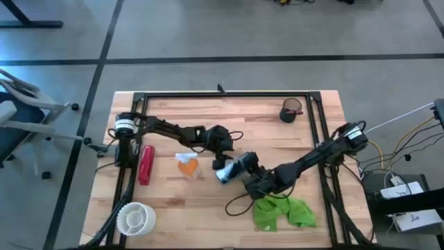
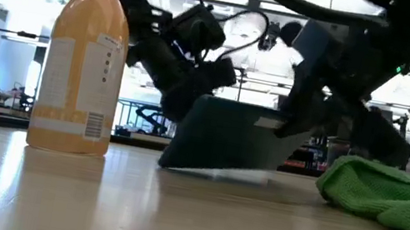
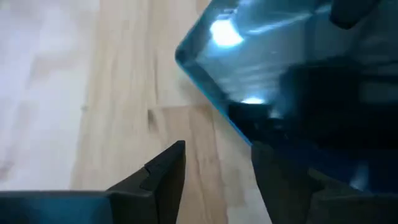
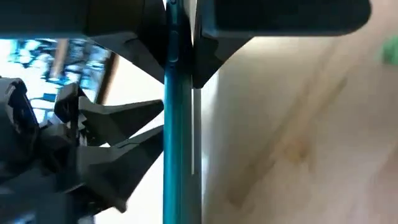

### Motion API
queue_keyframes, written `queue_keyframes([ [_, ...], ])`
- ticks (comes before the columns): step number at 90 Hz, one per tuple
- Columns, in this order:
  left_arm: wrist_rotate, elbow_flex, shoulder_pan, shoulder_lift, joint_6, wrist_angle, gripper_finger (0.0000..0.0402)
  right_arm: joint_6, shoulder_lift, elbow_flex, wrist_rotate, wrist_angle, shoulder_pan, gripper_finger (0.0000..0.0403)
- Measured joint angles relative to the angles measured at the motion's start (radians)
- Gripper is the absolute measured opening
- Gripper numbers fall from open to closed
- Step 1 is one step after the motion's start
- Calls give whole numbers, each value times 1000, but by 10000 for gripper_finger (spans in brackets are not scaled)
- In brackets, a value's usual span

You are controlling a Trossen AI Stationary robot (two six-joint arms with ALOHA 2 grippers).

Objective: Apply microfiber cloth
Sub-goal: Spray the front screen of the blue cellphone with the yellow spray bottle

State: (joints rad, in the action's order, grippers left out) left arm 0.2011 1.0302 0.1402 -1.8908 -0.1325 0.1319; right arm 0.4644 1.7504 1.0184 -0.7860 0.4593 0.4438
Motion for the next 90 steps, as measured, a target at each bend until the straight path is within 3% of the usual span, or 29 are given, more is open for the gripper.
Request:
queue_keyframes([
  [11, 73, 0, 15, 25, 49, -17, 181, 7, 0, 47, -61, 126, 34, 18],
  [26, 329, 0, 80, 27, 139, 3, 196, 99, 0, 109, -177, 224, 87, 19],
  [72, 919, 23, 231, 26, 420, 167, 204, 404, 0, 196, -367, 246, 105, 16],
  [90, 966, 23, 238, 26, 509, 206, 197, 452, -1, 202, -407, 241, 85, 16],
])
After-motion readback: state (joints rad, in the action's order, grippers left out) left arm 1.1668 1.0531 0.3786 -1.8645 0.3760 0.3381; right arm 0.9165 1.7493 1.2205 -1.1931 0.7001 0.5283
